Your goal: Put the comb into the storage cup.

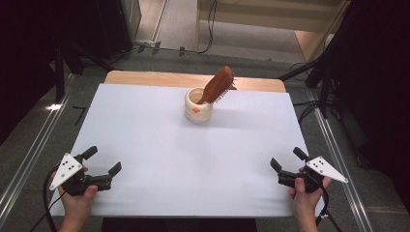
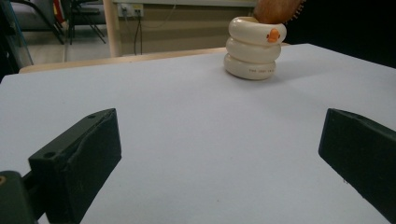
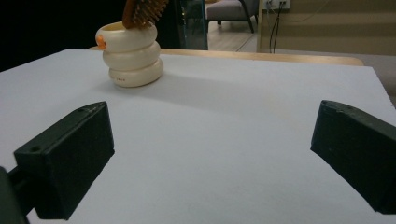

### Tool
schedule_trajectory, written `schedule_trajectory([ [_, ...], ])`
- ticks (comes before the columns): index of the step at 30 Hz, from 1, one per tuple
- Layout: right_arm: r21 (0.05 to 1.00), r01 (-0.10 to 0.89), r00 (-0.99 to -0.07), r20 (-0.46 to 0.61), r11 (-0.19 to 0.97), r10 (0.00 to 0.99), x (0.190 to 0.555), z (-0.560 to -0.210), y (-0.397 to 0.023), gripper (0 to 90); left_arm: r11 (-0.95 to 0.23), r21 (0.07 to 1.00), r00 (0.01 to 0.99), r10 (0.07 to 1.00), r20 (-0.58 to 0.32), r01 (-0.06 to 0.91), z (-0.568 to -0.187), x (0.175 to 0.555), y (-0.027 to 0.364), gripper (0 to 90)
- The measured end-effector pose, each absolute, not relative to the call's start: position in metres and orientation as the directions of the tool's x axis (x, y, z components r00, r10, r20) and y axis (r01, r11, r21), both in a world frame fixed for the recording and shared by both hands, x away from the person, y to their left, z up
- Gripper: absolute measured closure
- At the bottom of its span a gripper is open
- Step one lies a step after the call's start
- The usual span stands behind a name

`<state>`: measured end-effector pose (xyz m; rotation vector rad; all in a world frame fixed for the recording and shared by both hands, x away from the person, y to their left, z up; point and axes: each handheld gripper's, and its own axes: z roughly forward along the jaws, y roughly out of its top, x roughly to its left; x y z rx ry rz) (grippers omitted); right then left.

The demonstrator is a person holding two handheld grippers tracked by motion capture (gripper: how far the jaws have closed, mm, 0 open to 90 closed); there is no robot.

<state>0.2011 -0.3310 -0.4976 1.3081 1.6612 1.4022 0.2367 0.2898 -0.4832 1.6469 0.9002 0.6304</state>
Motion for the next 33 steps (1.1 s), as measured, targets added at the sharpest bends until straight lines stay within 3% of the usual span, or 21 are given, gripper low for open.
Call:
schedule_trajectory([
  [33, 0.956, 0.288, -0.320, 0.156, -0.061, 0.934, 0.179, -0.513, -0.362, 0.0, -0.108, 0.966, 0.582, 0.812, -0.052, 0.236, -0.484, 0.237, 0.291, 0.0],
])
